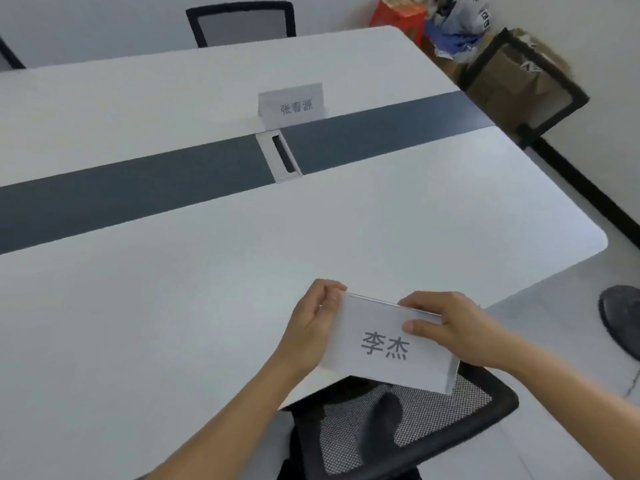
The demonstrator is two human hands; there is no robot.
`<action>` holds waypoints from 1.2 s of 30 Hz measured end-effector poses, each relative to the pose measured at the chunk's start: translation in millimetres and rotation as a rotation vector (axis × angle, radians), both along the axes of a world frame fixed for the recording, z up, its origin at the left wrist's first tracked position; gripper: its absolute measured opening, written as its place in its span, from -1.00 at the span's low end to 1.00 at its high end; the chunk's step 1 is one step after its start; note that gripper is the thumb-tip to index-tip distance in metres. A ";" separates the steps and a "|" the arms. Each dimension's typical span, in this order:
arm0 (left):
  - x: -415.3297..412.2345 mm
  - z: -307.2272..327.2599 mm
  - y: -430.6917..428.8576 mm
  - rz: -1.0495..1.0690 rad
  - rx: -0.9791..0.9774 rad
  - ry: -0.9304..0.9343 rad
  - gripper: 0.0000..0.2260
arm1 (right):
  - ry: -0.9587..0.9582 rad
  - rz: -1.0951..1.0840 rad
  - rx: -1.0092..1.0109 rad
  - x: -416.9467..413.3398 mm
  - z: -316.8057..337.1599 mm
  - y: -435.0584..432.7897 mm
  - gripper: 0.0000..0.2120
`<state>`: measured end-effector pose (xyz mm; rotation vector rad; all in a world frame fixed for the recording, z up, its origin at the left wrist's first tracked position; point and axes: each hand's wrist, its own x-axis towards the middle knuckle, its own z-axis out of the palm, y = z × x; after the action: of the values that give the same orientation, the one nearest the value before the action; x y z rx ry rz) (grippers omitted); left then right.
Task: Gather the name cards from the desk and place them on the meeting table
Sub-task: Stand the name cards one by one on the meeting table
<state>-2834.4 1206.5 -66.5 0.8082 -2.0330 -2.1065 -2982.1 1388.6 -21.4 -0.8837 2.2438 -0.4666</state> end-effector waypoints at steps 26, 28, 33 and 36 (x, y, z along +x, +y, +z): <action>-74.1 -192.2 5.2 0.268 -0.940 -1.040 -0.38 | 0.706 0.402 -0.003 -259.1 -144.7 -203.1 -0.42; -75.0 -191.7 4.7 0.271 -0.934 -1.048 -0.38 | 0.728 0.451 0.021 -249.3 -152.1 -194.0 -0.34; -76.6 -191.7 2.8 0.277 -0.937 -1.065 -0.34 | 0.729 0.493 0.050 -258.7 -163.3 -218.1 -0.30; -76.8 -192.9 2.0 0.278 -0.935 -1.063 -0.33 | 0.729 0.477 0.043 -270.9 -163.7 -242.7 -0.32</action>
<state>-2911.3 1208.5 -259.4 1.9903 -2.6244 -0.3256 -3253.1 1145.8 -185.1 -1.7125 2.5102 0.1617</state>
